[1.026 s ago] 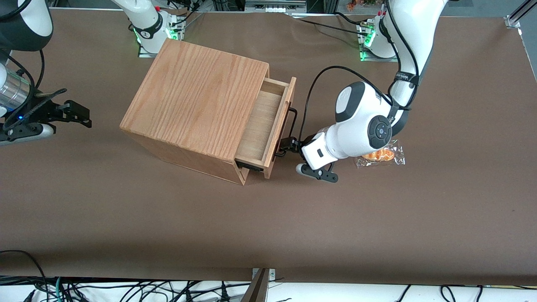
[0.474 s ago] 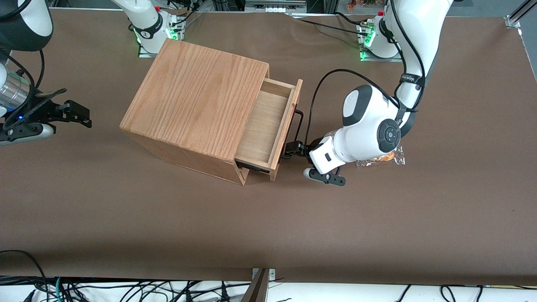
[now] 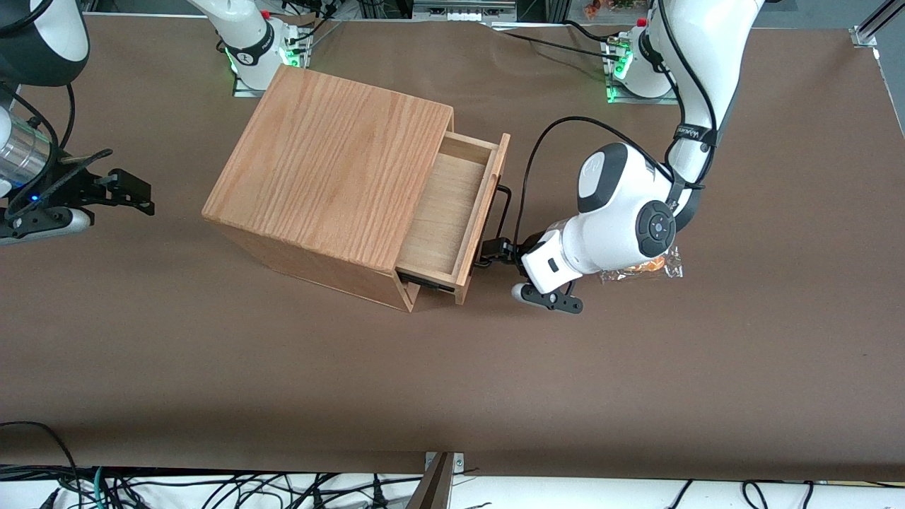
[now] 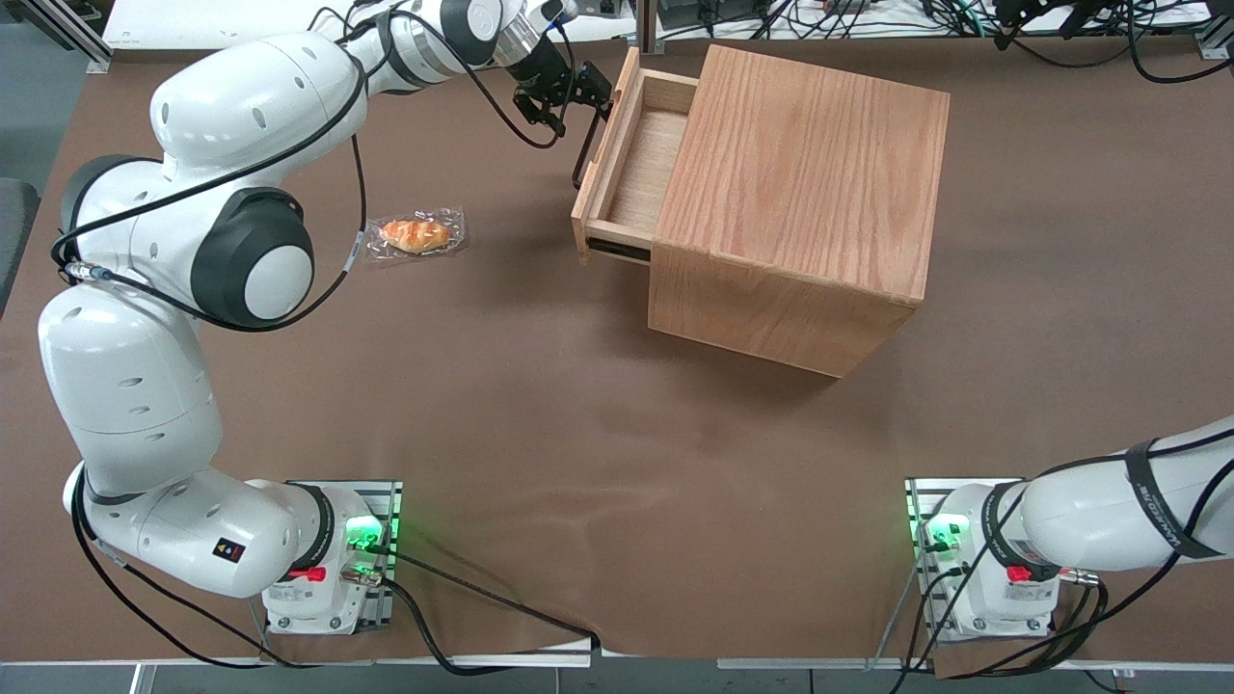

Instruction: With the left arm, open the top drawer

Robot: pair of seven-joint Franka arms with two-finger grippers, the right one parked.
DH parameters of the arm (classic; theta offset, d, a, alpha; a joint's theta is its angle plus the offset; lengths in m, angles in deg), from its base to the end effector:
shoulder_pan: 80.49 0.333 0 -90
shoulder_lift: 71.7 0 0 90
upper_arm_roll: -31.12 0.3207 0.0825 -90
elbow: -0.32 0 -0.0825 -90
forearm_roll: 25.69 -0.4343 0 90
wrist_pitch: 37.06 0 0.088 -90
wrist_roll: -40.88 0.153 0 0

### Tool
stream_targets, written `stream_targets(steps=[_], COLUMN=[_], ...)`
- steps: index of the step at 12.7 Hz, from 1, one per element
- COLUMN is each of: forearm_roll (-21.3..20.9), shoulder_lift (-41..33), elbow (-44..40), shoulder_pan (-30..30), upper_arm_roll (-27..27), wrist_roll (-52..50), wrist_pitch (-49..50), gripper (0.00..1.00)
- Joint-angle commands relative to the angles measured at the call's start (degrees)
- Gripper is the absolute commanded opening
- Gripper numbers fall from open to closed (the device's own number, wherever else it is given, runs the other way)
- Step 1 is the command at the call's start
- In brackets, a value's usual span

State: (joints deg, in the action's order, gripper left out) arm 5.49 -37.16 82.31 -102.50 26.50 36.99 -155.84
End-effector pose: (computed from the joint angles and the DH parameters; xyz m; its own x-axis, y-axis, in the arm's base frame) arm 0.6763 -0.3819 0.2960 0.9879 -0.1402 -0.0668 -0.0886 -0.8622 0.4988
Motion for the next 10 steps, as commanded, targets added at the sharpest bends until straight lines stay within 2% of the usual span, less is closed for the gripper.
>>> stream_targets(steps=[1,10], forearm_roll=[0.46,1.25], shoulder_lift=[0.62,-1.49], elbow=[-1.57,-3.68], shoulder_pan=[1.62,2.67], upper_arm_roll=[0.22,0.05], wrist_roll=[0.37,-2.26], wrist_pitch=[0.48,3.99], gripper=[1.0,1.0])
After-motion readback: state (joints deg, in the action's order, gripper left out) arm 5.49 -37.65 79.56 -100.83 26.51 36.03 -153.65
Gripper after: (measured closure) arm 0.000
